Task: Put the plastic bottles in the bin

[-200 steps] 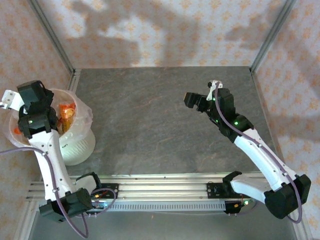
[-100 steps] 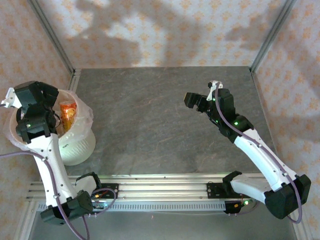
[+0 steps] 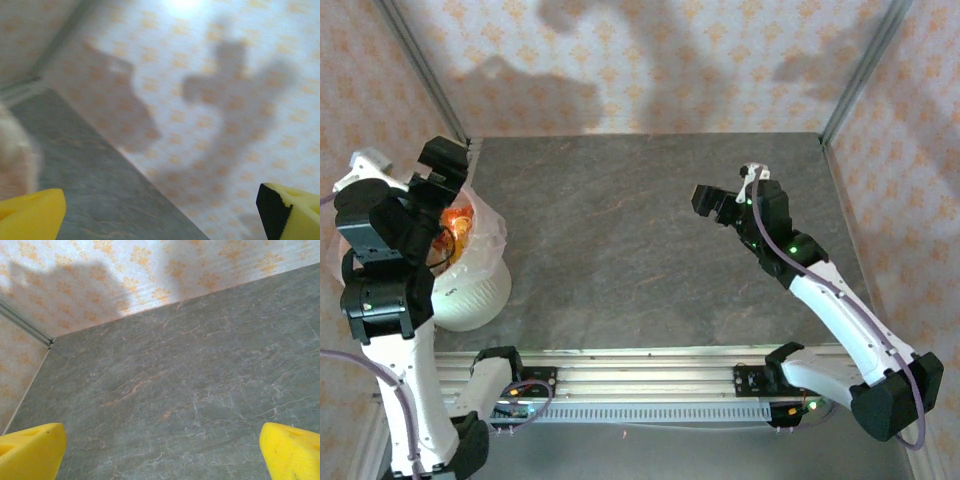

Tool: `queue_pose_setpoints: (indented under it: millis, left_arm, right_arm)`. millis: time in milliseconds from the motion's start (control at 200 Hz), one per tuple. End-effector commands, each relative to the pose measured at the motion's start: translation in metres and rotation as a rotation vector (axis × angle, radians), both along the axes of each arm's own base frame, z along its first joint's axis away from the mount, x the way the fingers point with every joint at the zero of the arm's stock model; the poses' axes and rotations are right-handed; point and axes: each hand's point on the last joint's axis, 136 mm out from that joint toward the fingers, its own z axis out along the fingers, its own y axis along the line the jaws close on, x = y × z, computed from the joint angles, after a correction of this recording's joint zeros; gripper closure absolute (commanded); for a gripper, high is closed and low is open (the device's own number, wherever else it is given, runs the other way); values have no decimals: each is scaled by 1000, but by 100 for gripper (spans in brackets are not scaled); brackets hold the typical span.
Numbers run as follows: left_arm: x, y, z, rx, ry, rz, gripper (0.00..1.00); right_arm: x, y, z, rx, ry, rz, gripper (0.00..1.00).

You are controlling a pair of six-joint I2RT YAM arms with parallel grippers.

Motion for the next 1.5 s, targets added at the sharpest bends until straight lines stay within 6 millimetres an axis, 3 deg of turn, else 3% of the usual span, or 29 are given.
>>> queue_pose_setpoints:
  millis: [0,120,275,440,555,771,896,1071,1261,1371,1496]
  left_arm:
    - [8,-36,36,27,-141,-162,1]
    - [26,-73,36,81,-160,-285,1]
    - [57,-125,9,200,-85,-407,0]
    - [79,-169,-36,355,-35,-524,0]
    - [90,-178,-85,481,37,-567,0]
    - [104,-159,-178,749,160,-509,0]
    - [112,-123,-224,878,269,-381,0]
    - [122,-79,-286,888,386,-286,0]
    - [127,-62,-321,945,426,-259,0]
    - [129,-41,-346,887,453,-226,0]
    - [133,-26,-358,848,443,-201,0]
  right_arm:
    - [0,-28,18,-21,-72,-133,1]
    - [-4,-60,22,-115,-87,-267,1]
    - [-8,-95,18,-251,-88,-380,1]
    - [-12,-141,-4,-378,-64,-506,1]
    - [-13,-174,-31,-446,-36,-595,1]
    - [-6,-214,-97,-452,79,-670,1]
    - [12,-213,-121,-393,85,-598,1]
    - [42,-210,-141,-373,67,-533,1]
    - [66,-188,-149,-349,40,-390,1]
    - [71,-183,-136,-310,-81,-381,1]
    - [72,-174,-147,-281,-18,-340,1]
